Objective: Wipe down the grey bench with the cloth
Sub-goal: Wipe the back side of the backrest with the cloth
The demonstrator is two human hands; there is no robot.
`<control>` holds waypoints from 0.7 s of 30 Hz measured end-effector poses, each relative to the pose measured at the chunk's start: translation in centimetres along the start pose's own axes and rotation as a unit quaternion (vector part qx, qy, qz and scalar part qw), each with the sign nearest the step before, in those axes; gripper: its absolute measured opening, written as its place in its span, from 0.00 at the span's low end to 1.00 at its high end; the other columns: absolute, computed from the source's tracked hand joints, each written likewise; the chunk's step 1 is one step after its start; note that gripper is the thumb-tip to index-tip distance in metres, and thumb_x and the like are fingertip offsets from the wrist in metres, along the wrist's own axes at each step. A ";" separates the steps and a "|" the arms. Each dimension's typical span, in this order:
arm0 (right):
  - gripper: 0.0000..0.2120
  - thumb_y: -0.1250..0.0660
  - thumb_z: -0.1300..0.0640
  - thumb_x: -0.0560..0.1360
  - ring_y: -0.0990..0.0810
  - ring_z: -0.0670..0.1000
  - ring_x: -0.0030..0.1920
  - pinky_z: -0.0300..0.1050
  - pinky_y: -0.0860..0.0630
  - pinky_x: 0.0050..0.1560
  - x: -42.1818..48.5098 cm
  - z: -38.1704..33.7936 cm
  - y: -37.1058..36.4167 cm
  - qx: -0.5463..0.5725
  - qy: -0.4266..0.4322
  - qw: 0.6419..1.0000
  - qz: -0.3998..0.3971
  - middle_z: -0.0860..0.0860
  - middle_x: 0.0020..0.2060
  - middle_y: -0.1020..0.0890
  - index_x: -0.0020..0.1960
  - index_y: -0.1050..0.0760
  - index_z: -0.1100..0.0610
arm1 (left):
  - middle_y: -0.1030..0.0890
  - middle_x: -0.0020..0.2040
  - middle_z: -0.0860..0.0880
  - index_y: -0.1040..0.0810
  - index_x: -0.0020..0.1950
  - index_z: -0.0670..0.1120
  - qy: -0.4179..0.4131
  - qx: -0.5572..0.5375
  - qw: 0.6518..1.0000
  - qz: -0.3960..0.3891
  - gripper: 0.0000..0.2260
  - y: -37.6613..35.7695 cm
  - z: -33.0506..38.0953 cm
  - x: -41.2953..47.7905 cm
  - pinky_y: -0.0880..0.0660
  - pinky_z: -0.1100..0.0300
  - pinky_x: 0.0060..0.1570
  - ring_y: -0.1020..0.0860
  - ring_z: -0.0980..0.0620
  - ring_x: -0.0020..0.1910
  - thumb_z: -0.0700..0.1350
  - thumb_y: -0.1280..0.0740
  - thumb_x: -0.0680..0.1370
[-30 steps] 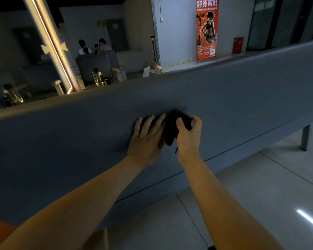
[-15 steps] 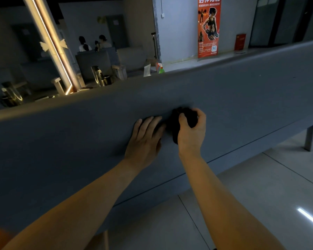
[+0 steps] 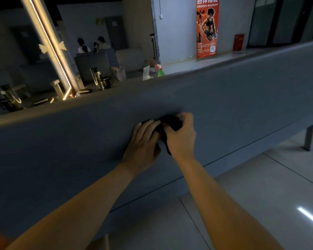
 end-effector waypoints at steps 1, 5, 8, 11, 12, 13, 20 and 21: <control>0.13 0.27 0.58 0.76 0.21 0.37 0.43 0.30 0.26 0.40 0.7 -0.4 0.6 0.015 -0.006 0.999 0.031 0.44 0.45 0.20 0.57 0.28 0.53 | 0.29 0.73 0.44 0.23 0.52 0.43 0.004 -0.021 1.000 0.002 0.10 0.2 0.1 0.1 0.56 0.50 0.79 0.38 0.44 0.76 0.41 0.28 0.73; 0.10 0.27 0.57 0.77 0.21 0.38 0.45 0.31 0.26 0.43 1.4 -0.8 0.3 0.060 -0.034 0.993 0.100 0.45 0.47 0.19 0.56 0.25 0.53 | 0.27 0.66 0.42 0.28 0.48 0.43 0.003 -0.108 0.993 0.038 0.09 0.8 0.5 0.2 0.46 0.44 0.77 0.33 0.41 0.71 0.37 0.30 0.73; 0.09 0.29 0.63 0.77 0.21 0.36 0.46 0.28 0.28 0.44 -1.2 0.6 -2.6 0.053 -0.062 0.996 0.018 0.44 0.47 0.19 0.55 0.24 0.53 | 0.29 0.58 0.45 0.35 0.48 0.45 -0.016 -0.162 0.984 0.076 0.10 1.1 0.0 -0.3 0.41 0.43 0.74 0.29 0.42 0.61 0.44 0.33 0.77; 0.11 0.32 0.65 0.75 0.20 0.46 0.48 0.38 0.24 0.44 -1.7 1.5 -3.6 0.023 -0.110 0.989 -0.094 0.49 0.48 0.18 0.54 0.23 0.53 | 0.32 0.54 0.47 0.38 0.47 0.47 -0.018 -0.197 0.977 0.080 0.12 1.5 -0.3 -0.4 0.45 0.48 0.76 0.29 0.43 0.57 0.45 0.33 0.75; 0.11 0.33 0.65 0.74 0.19 0.49 0.48 0.42 0.22 0.43 -1.6 1.4 -3.6 0.010 -0.127 0.983 -0.135 0.50 0.47 0.17 0.53 0.22 0.53 | 0.31 0.55 0.47 0.38 0.47 0.47 -0.009 -0.201 0.976 0.079 0.14 1.3 -0.2 -0.5 0.46 0.47 0.76 0.29 0.43 0.57 0.44 0.32 0.75; 0.11 0.33 0.65 0.73 0.19 0.51 0.48 0.47 0.20 0.44 -1.6 1.3 -3.3 -0.002 -0.146 0.975 -0.167 0.51 0.47 0.17 0.53 0.21 0.53 | 0.30 0.56 0.46 0.38 0.48 0.47 0.005 -0.204 0.976 0.077 0.16 1.1 0.1 -0.6 0.47 0.46 0.77 0.28 0.42 0.58 0.43 0.29 0.73; 0.12 0.29 0.48 0.79 0.16 0.53 0.51 0.54 0.16 0.53 -1.1 3.0 6.1 0.086 -0.264 0.960 0.029 0.54 0.52 0.16 0.58 0.20 0.53 | 0.30 0.70 0.42 0.30 0.68 0.39 0.104 -0.382 0.917 -0.048 0.20 -1.0 7.9 1.9 0.29 0.45 0.66 0.33 0.46 0.68 0.46 0.34 0.78; 0.13 0.31 0.47 0.80 0.16 0.53 0.52 0.55 0.17 0.54 -0.7 2.9 7.4 0.088 -0.269 0.958 0.048 0.54 0.53 0.17 0.59 0.21 0.53 | 0.31 0.71 0.43 0.31 0.69 0.40 0.116 -0.406 0.904 -0.062 0.20 -1.0 9.0 2.9 0.29 0.46 0.66 0.34 0.48 0.67 0.44 0.34 0.79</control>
Point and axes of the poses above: each hand's wrist, its own x-axis towards the middle knuckle, its own y-axis out of the back of the hand, z = x × y, the point moved 4 cm from there along x, towards the middle knuckle
